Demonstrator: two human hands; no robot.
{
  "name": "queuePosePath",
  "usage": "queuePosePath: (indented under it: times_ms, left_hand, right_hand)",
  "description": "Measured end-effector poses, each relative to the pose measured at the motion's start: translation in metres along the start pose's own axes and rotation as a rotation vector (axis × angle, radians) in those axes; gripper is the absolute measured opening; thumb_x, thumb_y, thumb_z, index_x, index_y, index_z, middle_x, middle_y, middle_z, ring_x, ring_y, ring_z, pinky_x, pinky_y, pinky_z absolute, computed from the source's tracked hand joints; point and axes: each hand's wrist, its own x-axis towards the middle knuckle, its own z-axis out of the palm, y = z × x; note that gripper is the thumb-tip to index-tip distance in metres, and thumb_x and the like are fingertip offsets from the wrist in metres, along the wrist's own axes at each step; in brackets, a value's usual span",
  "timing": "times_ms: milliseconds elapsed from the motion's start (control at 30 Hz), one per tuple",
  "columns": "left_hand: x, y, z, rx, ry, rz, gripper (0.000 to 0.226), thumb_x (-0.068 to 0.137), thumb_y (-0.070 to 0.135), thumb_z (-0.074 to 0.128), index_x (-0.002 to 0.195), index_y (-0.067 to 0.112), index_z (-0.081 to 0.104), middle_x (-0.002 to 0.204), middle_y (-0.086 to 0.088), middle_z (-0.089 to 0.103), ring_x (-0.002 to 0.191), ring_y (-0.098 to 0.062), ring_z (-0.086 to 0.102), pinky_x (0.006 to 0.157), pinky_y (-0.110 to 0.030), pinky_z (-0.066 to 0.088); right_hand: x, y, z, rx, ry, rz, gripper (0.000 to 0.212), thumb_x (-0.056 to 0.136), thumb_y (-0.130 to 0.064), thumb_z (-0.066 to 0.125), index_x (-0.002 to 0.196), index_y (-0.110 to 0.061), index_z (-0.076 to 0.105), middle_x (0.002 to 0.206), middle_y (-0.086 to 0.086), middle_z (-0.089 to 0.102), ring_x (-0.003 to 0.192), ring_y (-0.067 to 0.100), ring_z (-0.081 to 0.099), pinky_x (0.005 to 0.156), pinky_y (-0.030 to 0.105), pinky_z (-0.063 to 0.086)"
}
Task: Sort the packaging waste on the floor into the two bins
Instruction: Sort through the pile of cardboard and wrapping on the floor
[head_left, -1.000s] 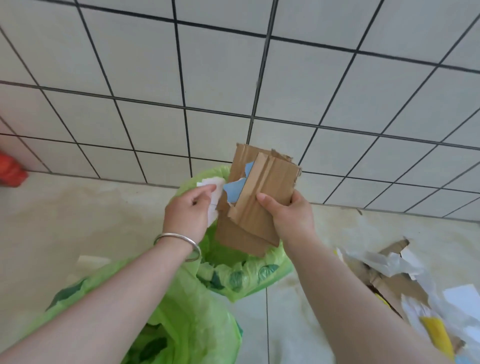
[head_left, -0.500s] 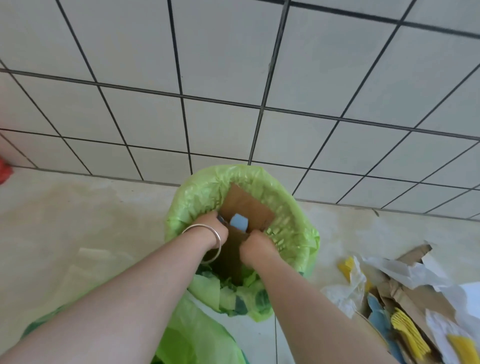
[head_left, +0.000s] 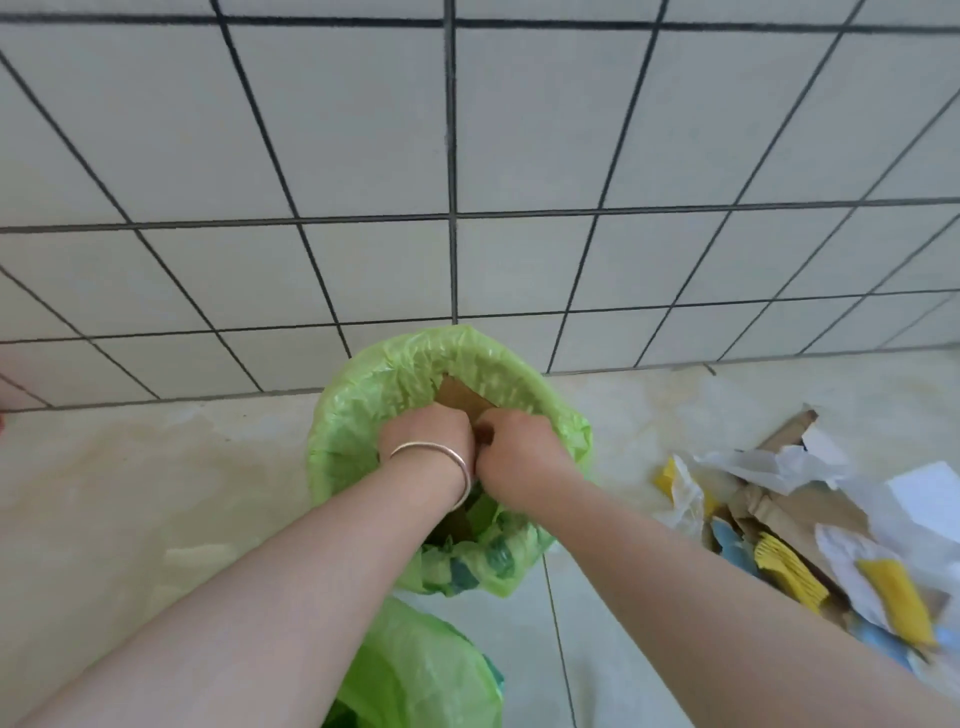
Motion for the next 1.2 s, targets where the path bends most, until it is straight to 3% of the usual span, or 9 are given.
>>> queuePosePath:
  times_ms: [133,267,433,600,700,833,967,1100,1200]
  left_hand:
    - [-0.039,0.055,-0.043,-0.001,0.159,0.225,0.027,0.088,0.017,0.041,0.107,0.023,0.059,0.111,-0.004,0.063,0.103,-0.028,0.062,0.07,-0.031,0.041]
    - [-0.09,0.128,-0.068,-0.108,0.234,0.404,0.029,0.087,0.022,0.042,0.11,0.026,0.058,0.114,-0.003,0.061,0.107,-0.028,0.059,0.079,-0.033,0.046]
    - [-0.166,0.22,-0.074,-0.327,0.137,0.613,0.031,0.088,0.026,0.044,0.115,0.029,0.058,0.117,0.001,0.062,0.106,-0.025,0.058,0.088,-0.037,0.048]
    - [-0.235,0.285,-0.071,-0.431,0.111,0.725,0.025,0.089,0.03,0.052,0.113,0.032,0.062,0.11,0.007,0.067,0.1,-0.016,0.061,0.088,-0.03,0.049]
    - [-0.251,0.302,-0.049,-0.437,0.057,0.714,0.026,0.089,0.029,0.055,0.114,0.03,0.062,0.108,0.008,0.067,0.099,-0.014,0.062,0.089,-0.032,0.05]
    - [-0.243,0.298,0.002,-0.494,-0.021,0.579,0.025,0.086,0.023,0.058,0.111,0.026,0.063,0.108,0.002,0.067,0.098,-0.018,0.061,0.089,-0.029,0.049]
    - [-0.214,0.281,0.034,-0.426,-0.117,0.447,0.024,0.085,0.02,0.056,0.107,0.025,0.065,0.114,-0.001,0.067,0.103,-0.022,0.06,0.092,-0.031,0.048]
    - [-0.178,0.275,0.06,-0.525,-0.156,0.238,0.028,0.088,0.02,0.054,0.113,0.023,0.065,0.126,-0.005,0.061,0.114,-0.026,0.056,0.099,-0.029,0.044]
    - [-0.163,0.281,0.089,-0.432,-0.256,0.25,0.026,0.089,0.019,0.052,0.112,0.022,0.064,0.125,-0.006,0.061,0.114,-0.027,0.055,0.097,-0.029,0.044]
  right_hand:
    - [-0.05,0.034,-0.049,0.117,0.187,0.02,0.03,0.084,-0.01,0.043,0.103,-0.015,0.065,0.102,0.011,0.068,0.094,0.032,0.062,0.069,0.03,0.047]
    - [-0.111,0.087,-0.104,0.221,0.286,0.109,0.029,0.085,-0.01,0.043,0.101,-0.016,0.067,0.101,0.011,0.069,0.096,0.03,0.061,0.069,0.029,0.045]
    - [-0.21,0.161,-0.162,0.271,0.368,0.208,0.026,0.085,-0.01,0.044,0.097,-0.013,0.066,0.096,0.009,0.067,0.091,0.026,0.058,0.07,0.029,0.045]
    - [-0.296,0.227,-0.193,0.363,0.425,0.283,0.024,0.087,-0.012,0.047,0.092,-0.021,0.07,0.095,0.007,0.068,0.094,0.028,0.064,0.078,0.036,0.052]
    - [-0.322,0.256,-0.189,0.447,0.421,0.318,0.022,0.087,-0.014,0.053,0.081,-0.028,0.069,0.086,0.002,0.067,0.083,0.025,0.065,0.073,0.032,0.053]
    - [-0.323,0.287,-0.165,0.6,0.394,0.42,0.02,0.087,-0.013,0.056,0.084,-0.023,0.073,0.081,0.0,0.066,0.07,0.012,0.058,0.056,0.019,0.042]
    - [-0.308,0.317,-0.137,0.597,0.33,0.543,0.022,0.089,-0.011,0.052,0.085,-0.019,0.071,0.077,0.0,0.064,0.078,0.018,0.058,0.069,0.027,0.05]
    - [-0.282,0.341,-0.117,0.331,0.2,0.572,0.025,0.09,-0.014,0.049,0.1,-0.019,0.071,0.103,0.007,0.068,0.094,0.022,0.061,0.087,0.03,0.05]
    - [-0.264,0.358,-0.1,0.189,0.088,0.568,0.029,0.091,-0.016,0.046,0.111,-0.013,0.067,0.115,0.01,0.064,0.109,0.028,0.058,0.094,0.033,0.048]
